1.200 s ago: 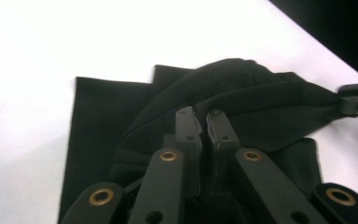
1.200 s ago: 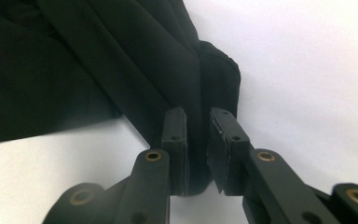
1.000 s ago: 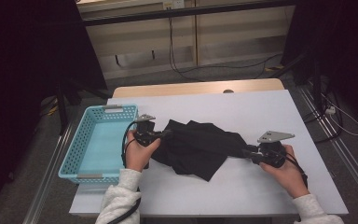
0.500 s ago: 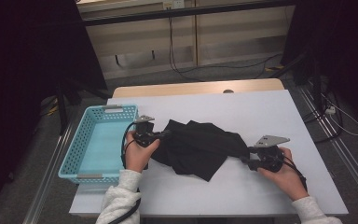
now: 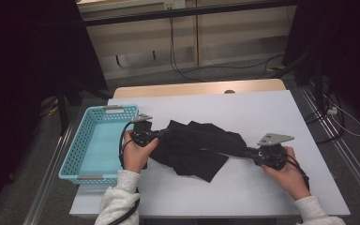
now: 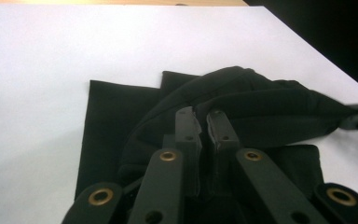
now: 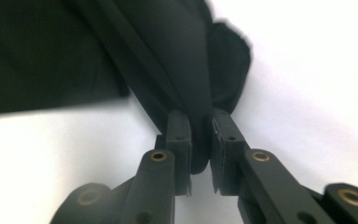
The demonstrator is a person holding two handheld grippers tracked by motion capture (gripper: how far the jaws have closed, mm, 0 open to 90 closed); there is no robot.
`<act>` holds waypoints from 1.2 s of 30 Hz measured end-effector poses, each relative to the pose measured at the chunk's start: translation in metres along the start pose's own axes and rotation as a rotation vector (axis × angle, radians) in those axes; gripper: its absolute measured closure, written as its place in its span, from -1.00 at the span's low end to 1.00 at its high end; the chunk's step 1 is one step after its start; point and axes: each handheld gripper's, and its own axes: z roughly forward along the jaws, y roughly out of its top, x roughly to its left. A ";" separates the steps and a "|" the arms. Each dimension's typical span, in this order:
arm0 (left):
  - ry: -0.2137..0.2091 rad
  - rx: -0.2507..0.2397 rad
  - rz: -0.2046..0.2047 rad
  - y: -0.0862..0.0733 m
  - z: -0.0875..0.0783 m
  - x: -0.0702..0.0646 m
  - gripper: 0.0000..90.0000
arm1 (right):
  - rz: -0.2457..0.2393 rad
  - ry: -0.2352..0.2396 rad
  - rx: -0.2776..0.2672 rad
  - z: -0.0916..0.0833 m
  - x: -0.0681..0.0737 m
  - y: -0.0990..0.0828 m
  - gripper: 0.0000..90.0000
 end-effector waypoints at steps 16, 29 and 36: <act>0.054 0.047 0.009 -0.009 0.019 0.006 0.85 | 0.090 -0.107 -0.063 0.013 -0.011 0.004 0.26; -0.016 0.050 0.017 -0.013 0.022 0.003 0.14 | 0.105 -0.097 -0.050 0.011 -0.013 0.003 0.78; -0.022 0.064 0.071 -0.019 0.018 -0.002 -0.17 | 0.136 -0.156 -0.021 0.012 -0.018 0.000 0.83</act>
